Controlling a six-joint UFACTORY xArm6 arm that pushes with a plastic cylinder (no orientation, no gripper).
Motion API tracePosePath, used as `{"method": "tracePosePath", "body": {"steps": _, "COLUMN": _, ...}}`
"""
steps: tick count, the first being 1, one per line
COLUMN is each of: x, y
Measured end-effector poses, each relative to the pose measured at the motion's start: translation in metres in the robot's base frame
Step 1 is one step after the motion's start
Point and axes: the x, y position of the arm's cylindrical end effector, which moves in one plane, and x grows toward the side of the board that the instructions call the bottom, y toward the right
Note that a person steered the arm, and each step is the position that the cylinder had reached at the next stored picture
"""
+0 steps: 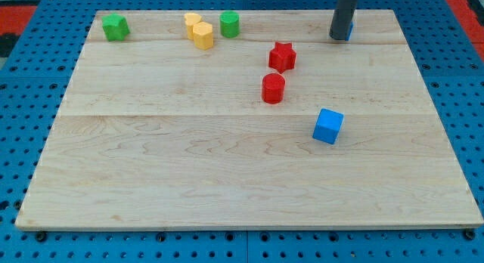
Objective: Push the blue triangle to top right
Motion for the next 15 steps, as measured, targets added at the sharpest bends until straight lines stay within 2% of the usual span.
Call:
{"method": "tracePosePath", "body": {"steps": 9, "x": -0.029, "y": -0.017}}
{"method": "tracePosePath", "body": {"steps": 14, "x": -0.031, "y": 0.008}}
{"method": "tracePosePath", "body": {"steps": 15, "x": -0.051, "y": -0.001}}
